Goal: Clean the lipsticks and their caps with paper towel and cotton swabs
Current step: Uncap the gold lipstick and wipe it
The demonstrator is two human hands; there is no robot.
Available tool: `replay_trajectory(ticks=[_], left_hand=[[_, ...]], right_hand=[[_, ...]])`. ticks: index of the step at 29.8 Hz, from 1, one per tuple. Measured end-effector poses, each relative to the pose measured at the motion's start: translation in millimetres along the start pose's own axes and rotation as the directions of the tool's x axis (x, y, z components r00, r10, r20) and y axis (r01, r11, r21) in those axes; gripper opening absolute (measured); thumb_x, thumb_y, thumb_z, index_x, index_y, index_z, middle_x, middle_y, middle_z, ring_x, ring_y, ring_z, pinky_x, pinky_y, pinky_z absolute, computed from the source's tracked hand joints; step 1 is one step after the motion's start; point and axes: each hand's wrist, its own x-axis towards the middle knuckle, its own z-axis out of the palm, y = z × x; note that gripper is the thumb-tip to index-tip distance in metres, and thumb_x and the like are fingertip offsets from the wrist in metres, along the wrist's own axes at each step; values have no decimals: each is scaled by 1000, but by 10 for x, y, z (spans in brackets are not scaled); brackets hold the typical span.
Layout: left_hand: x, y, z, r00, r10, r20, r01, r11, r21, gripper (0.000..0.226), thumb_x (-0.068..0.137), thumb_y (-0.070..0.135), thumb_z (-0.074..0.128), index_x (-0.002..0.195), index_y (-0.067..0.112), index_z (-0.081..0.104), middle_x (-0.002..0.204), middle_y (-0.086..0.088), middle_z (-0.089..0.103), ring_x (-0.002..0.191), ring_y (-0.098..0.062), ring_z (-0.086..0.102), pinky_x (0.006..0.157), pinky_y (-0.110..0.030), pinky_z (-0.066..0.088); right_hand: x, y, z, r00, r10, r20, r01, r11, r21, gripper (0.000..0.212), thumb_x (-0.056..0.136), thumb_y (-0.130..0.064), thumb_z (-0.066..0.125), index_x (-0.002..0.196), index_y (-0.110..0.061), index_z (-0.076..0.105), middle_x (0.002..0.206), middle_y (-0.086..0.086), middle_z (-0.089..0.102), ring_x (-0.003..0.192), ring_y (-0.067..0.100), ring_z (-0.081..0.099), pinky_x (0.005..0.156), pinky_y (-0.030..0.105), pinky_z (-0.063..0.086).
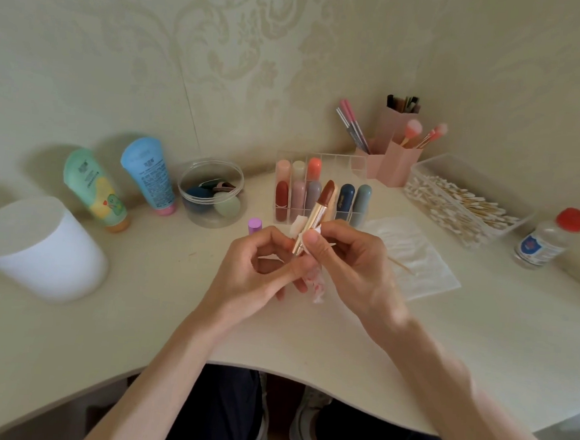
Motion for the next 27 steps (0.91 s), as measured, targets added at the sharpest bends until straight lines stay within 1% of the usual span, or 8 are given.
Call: replay_trajectory(ticks=[4,7,10,12,17,19,23,27], left_hand=[[2,24,-10,995,10,98,-6,999,-38,31,99,27,58,107,1,73,91,-12,78,72,-34,75,50,-34,48],[-2,0,-9,999,32,22,-32,999,2,23,94,22,69,99,0,74,85,-11,77,66,-31,72,49,-34,47],[-5,-30,9,998,30,-55,-28,999,29,27,83,24,80,87,4,63,79,-9,74,61,-30,73,50,-27,47],[5,-24,8,999,11,-50,-10,1000,20,29,81,26,80,88,5,61,81,-10,73,62,-27,73,51,-22,47],[5,0,-20,994,16,105,-13,1000,-26,34,103,33,54,101,5,72,92,-9,77,67,-32,71,48,-34,42],[-7,8,-20,998,13,66,-13,1000,0,29,100,31,59,98,7,75,90,-10,78,67,-32,72,49,-38,42],[-10,-27,-34,998,-6,-58,6,1000,0,28,81,27,81,90,2,72,80,-13,77,69,-30,74,57,-35,52],[4,-15,-29,1000,-8,-5,8,1000,-27,29,84,28,77,96,3,69,85,-13,76,70,-29,73,56,-34,52]], right_hand=[[-8,-18,-40,1000,-12,-19,12,1000,-18,25,101,-30,68,87,-11,75,78,5,68,75,33,63,70,56,52],[-28,-29,-34,999,-22,-27,22,1000,-14,25,101,-28,68,85,-10,76,80,3,69,78,28,65,73,53,52],[-21,-6,0,999,-21,-25,20,999,-28,20,100,-32,70,86,-21,78,87,0,70,82,35,67,75,58,53],[-17,9,4,1000,-19,-20,19,1000,-15,21,99,-35,70,88,-19,78,90,3,71,83,40,69,75,61,54],[-17,-29,-39,998,-41,-42,40,999,-35,25,102,-30,69,85,-12,75,80,3,69,78,30,65,73,56,52],[-25,-26,-37,997,-52,-55,50,998,-38,23,101,-27,69,86,-11,75,80,1,69,78,26,64,71,52,51],[-21,20,-4,999,-35,-34,33,999,-42,22,99,-33,71,88,-16,78,89,4,72,85,36,68,76,59,52],[-15,14,-17,999,-39,-36,38,999,-36,24,98,-36,71,90,-15,78,88,4,73,83,36,68,75,59,53]])
